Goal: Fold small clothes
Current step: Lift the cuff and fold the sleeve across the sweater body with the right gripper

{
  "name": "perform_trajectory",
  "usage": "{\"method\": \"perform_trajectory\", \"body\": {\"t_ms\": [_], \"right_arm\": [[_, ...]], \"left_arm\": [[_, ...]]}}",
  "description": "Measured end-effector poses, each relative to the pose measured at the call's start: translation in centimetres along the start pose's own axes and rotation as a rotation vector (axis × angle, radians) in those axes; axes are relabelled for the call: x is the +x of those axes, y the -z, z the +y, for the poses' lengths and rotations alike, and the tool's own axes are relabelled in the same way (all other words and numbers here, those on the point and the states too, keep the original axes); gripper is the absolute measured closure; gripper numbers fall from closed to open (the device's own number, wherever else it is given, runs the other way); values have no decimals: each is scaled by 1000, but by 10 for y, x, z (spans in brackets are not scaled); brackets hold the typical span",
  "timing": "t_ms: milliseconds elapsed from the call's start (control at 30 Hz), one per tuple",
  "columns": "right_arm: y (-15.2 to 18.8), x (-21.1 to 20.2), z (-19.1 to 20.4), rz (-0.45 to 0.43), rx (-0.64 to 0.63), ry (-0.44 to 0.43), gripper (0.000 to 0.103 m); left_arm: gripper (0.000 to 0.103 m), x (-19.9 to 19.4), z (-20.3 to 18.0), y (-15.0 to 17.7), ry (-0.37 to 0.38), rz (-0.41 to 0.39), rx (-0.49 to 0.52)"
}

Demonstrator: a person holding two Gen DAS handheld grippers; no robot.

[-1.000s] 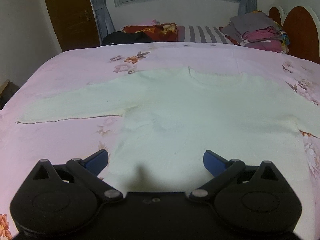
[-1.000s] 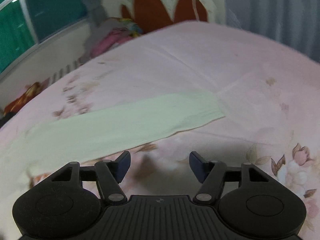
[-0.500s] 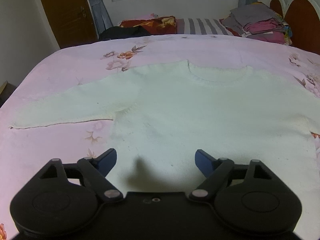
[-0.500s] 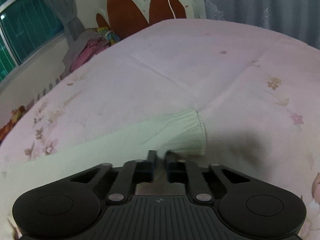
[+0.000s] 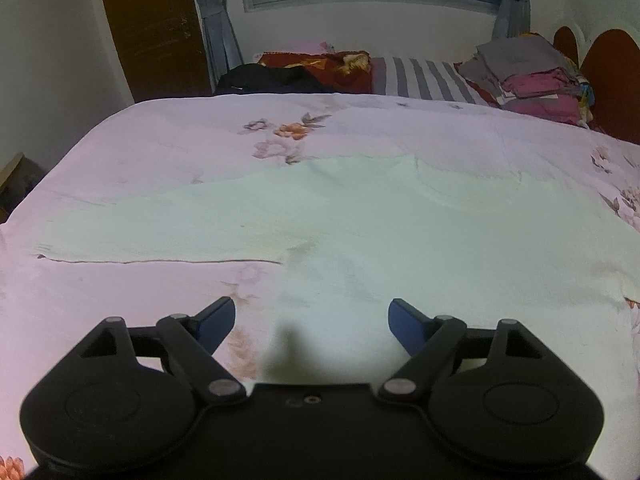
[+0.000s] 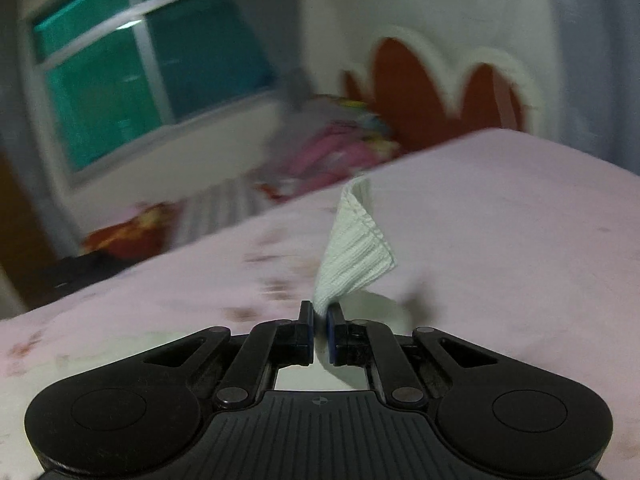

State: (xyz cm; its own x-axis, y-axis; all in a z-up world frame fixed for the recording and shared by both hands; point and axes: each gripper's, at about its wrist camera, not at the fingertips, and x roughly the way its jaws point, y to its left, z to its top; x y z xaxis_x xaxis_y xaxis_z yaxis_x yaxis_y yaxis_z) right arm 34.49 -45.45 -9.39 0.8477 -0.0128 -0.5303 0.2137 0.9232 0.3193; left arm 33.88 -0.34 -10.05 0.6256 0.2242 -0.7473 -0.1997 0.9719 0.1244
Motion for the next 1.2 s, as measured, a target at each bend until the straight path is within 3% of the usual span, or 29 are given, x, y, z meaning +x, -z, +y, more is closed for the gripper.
{"method": "perform_trajectory", "body": {"t_ms": [267,400,500,567,633,667,700,833,933,1200], "right_arm": [[50,31,166,105,-107,-238,97],[89,50,229,195,-152,-297,97],[119,65,255,268,-162,-313,97],[132,71,262,301,-175,-300,96],[138,73,266,319,-177,-299,72],[137,72,264,317,-168,-305,43],[136,68,263,299,-166,-301,33],[126,45,252,224,-213,-279,33],[118,35,232,178,-272,-209,33],[123,26,160,168,-282,-51,33]], "left_arm": [[16,15,48,-5,18,-11,-6],[16,25,63,-10,44,-7,-7],[16,34,68,-14,83,16,-12],[16,40,67,-16,125,31,-17],[16,46,62,-19,179,47,-12],[16,50,57,-21,211,57,-2],[16,53,51,-23,234,65,5],[28,68,23,-27,331,124,-4],[36,85,0,-28,411,179,-43],[54,119,-48,-26,449,215,-12]]}}
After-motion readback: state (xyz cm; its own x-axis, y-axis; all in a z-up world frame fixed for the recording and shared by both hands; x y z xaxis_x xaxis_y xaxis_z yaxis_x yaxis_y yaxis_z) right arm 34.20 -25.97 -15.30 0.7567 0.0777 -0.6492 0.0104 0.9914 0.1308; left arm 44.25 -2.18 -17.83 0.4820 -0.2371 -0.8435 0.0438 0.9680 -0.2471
